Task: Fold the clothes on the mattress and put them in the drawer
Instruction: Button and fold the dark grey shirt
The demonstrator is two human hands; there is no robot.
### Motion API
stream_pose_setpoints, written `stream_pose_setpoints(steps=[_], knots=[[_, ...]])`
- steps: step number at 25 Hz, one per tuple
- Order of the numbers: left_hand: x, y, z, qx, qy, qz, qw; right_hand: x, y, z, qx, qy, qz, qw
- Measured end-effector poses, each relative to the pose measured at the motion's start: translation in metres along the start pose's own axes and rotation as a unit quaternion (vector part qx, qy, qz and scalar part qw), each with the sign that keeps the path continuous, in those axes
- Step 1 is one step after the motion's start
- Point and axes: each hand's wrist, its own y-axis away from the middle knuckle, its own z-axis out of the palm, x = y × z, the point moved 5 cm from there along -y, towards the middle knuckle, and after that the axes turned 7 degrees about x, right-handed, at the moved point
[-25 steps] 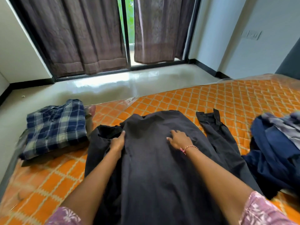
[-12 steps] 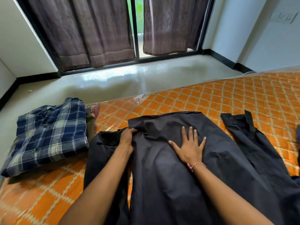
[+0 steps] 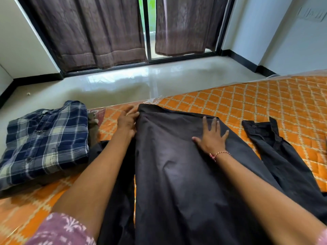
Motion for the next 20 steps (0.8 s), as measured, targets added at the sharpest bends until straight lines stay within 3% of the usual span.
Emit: stream_pose_setpoints(steps=[2, 4, 5, 7, 10, 12, 14, 16, 18, 20], knots=[[-0.003, -0.004, -0.007, 0.005, -0.069, -0.025, 0.997, -0.023, 0.025, -0.004, 0.082, -0.040, -0.069, 0.993], [-0.021, 0.000, -0.007, -0.059, -0.246, -0.067, 0.965, -0.069, 0.061, 0.012, 0.013, -0.102, -0.184, 0.978], [-0.026, -0.001, -0.008, -0.058, -0.323, -0.040, 0.944, -0.088, 0.074, 0.027, -0.039, -0.068, -0.231, 0.970], [-0.027, -0.005, -0.016, 0.045, -0.433, 0.073, 0.898, -0.101, 0.071, 0.043, -0.072, 0.019, -0.239, 0.968], [-0.017, 0.026, -0.003, 0.158, -0.549, 0.224, 0.790, -0.055, 0.031, -0.004, 0.088, -0.018, -0.075, 0.993], [-0.034, 0.062, 0.034, 0.123, -0.623, 0.317, 0.704, 0.017, 0.013, -0.036, 0.138, -0.035, 0.073, 0.987], [-0.074, 0.107, 0.082, -0.002, -0.639, 0.353, 0.683, 0.095, 0.015, -0.048, 0.056, -0.071, 0.204, 0.975], [-0.121, 0.149, 0.113, -0.105, -0.649, 0.340, 0.673, 0.138, 0.019, -0.033, -0.095, -0.195, 0.252, 0.943], [-0.157, 0.167, 0.123, -0.144, -0.657, 0.332, 0.661, 0.151, 0.025, -0.017, -0.227, -0.355, 0.275, 0.864], [-0.176, 0.168, 0.118, -0.124, -0.675, 0.344, 0.641, 0.156, 0.023, -0.010, -0.227, -0.501, 0.302, 0.779]])
